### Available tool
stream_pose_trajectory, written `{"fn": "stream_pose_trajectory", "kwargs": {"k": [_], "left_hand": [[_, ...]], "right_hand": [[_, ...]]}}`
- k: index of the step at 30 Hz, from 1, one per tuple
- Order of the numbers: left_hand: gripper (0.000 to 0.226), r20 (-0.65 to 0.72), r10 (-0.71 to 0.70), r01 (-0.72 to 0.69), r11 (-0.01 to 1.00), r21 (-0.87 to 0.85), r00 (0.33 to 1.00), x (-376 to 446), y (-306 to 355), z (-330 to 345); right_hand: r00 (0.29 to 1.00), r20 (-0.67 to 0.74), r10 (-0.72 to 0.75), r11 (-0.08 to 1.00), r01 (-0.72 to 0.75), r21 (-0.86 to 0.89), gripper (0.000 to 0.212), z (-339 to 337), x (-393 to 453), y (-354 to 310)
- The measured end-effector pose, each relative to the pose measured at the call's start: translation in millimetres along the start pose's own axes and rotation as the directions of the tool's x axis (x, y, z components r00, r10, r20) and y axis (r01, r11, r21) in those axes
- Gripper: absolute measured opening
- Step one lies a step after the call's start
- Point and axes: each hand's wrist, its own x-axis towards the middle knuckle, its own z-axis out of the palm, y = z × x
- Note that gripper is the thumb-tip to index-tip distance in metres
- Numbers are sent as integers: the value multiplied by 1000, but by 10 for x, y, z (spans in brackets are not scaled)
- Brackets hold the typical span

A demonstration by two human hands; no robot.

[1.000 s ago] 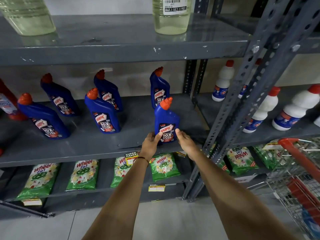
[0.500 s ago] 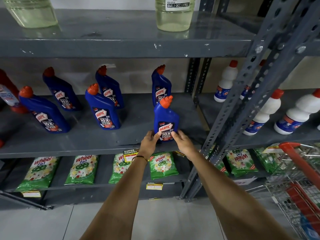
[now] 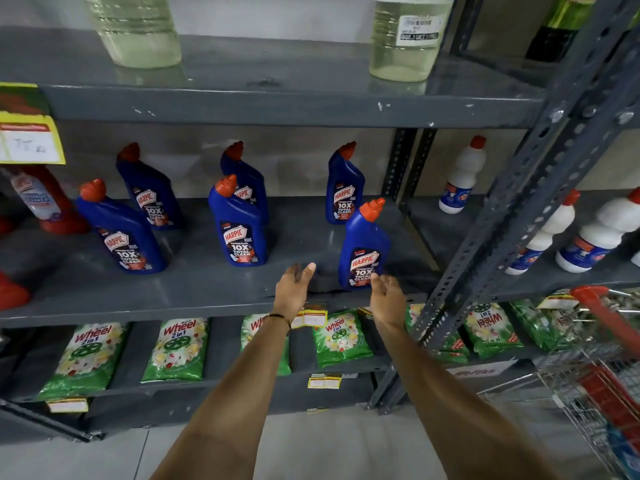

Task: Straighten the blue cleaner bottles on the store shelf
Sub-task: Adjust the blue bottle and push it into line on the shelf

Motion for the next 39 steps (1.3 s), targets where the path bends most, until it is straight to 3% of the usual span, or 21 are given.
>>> {"fn": "stream_pose_trajectory", "kwargs": {"k": [2,6,9,15,23,28,39], "left_hand": [[20,10,18,-18,1000,23,1000,51,-77,-236],[39,41,16,-17,999,29,999,132,-212,-746],[40,44,36,-38,998,57,998,211,-296,-1138],[46,67,6,-9,999,46,998,354,-393,-1557],[53,49,-5,4,999,32,999,618,-399,-1750],[36,60,13,-12,1000,-6,998,772,-378,-1703],[29,52,63,-63,998,-6,997,948,-350,-1574]], "right_hand": [[995,-100,25,1000,-24,6,36,145,-141,-80],[967,-224,121,992,-111,59,36,502,-432,-257],[957,-233,174,977,-138,162,36,838,-656,-398],[991,-9,134,974,-130,183,39,1328,-824,-687],[974,202,104,990,-121,74,48,1769,-593,-951],[948,304,98,989,-126,74,63,1916,-424,-987],[903,429,-34,999,41,-7,40,2025,-132,-937]]}}
